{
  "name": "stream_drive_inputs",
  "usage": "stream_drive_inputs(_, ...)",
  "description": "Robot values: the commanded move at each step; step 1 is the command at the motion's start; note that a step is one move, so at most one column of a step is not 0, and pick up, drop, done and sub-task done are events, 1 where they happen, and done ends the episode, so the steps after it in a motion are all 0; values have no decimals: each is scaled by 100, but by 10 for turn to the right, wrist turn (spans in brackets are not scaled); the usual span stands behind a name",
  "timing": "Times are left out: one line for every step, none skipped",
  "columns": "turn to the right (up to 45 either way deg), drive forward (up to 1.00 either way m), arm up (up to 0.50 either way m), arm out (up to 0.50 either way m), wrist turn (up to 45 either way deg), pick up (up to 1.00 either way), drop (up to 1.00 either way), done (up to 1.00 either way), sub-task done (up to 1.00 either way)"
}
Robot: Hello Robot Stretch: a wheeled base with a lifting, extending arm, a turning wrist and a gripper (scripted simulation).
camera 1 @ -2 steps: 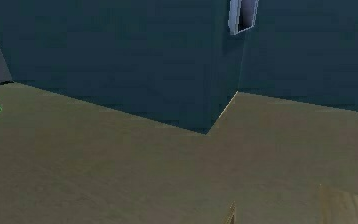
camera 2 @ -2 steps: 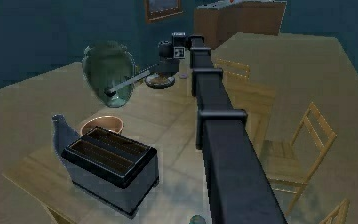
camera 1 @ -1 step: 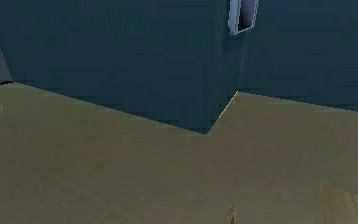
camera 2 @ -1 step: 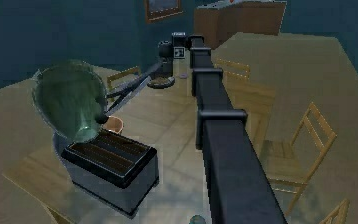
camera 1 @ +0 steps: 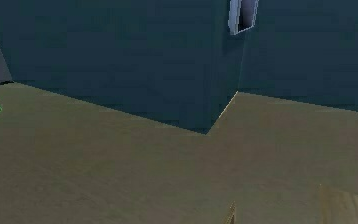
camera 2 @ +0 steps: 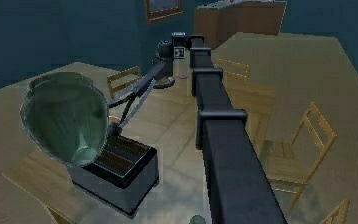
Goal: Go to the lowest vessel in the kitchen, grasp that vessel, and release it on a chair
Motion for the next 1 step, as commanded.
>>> stream_drive_inputs(0, 0, 0, -46, 0, 0, 0, 0, 0)
